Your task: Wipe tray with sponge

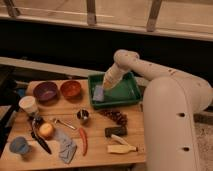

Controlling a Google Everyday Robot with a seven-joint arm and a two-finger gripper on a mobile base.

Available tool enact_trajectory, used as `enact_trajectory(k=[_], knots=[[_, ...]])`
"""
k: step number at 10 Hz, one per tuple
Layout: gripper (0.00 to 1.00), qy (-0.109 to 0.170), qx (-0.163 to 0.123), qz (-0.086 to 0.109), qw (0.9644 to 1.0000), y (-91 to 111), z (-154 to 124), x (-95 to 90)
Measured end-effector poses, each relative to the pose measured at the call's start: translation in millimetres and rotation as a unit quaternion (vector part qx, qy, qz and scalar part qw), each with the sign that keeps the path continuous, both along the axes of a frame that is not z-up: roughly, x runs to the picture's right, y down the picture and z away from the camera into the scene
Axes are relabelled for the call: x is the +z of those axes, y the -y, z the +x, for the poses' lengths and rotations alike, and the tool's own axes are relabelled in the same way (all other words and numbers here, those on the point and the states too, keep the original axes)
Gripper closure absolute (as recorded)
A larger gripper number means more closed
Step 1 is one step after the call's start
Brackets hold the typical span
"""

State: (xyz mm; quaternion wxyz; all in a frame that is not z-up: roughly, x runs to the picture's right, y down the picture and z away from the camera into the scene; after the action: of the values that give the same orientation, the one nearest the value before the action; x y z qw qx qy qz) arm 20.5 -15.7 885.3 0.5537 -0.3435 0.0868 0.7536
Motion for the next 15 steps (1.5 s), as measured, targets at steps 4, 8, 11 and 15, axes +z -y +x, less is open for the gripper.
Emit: enact_trajectory(k=[4,8,11,15], knots=[[1.0,-0.034,0.019,0.003,0.9992,37,37,37.0],[1.0,-0.025,0.032,-0.005,0.9992,53,43,59.1],[1.0,0.006,0.031,-0.011,0.9995,36,13,46.0],[1.0,0.017,0.013,-0.022,0.9995,-2,-11,20.4]])
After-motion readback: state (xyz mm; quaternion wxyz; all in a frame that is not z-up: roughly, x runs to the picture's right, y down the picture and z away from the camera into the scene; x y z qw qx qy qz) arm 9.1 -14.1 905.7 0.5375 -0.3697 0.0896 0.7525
